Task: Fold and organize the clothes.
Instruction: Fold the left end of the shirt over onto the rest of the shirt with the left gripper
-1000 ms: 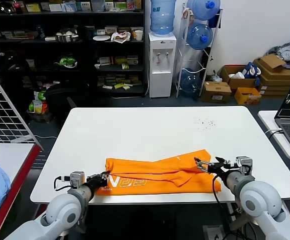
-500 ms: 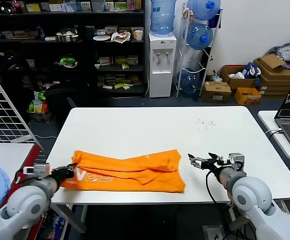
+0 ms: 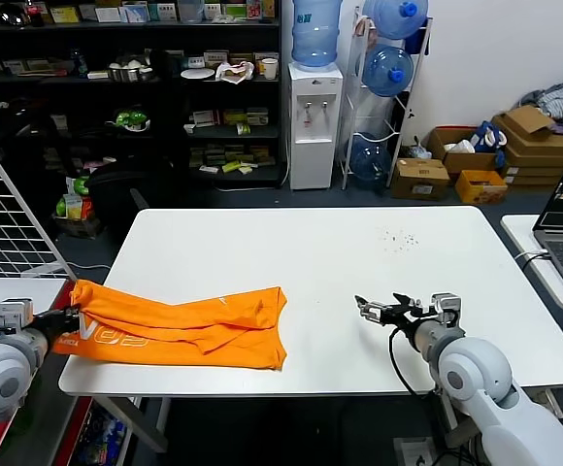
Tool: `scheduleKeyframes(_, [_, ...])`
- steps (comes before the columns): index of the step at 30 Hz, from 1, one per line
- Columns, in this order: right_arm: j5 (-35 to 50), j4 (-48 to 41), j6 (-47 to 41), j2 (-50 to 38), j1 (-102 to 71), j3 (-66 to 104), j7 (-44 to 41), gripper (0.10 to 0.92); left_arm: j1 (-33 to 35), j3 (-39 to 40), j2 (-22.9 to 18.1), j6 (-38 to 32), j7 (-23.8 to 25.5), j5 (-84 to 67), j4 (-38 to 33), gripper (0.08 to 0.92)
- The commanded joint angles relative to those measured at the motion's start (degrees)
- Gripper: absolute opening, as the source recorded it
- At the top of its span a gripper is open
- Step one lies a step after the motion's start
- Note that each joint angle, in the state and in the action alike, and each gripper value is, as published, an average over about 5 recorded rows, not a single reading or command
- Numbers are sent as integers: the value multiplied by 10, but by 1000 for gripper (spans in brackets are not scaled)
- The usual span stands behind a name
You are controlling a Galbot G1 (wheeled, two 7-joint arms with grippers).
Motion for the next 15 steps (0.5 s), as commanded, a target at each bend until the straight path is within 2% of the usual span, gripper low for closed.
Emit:
scheduleKeyframes(1, [-8, -5, -2, 7, 4, -7, 3, 921, -37, 57, -24, 10, -74, -95, -158, 104])
scheduleKeyframes(4, [-13, -2, -4, 12, -4, -2, 11, 921, -114, 155, -50, 10, -85, -118, -186, 104])
scheduleKeyframes(9, [-21, 7, -7, 20, -23, 9, 21, 921, -264, 288, -110, 11, -115, -144, -151, 104])
scheduleKeyframes(15, [-24, 10, -10, 29, -29, 14, 29, 921, -360, 396, -175, 10, -157, -162, -110, 104])
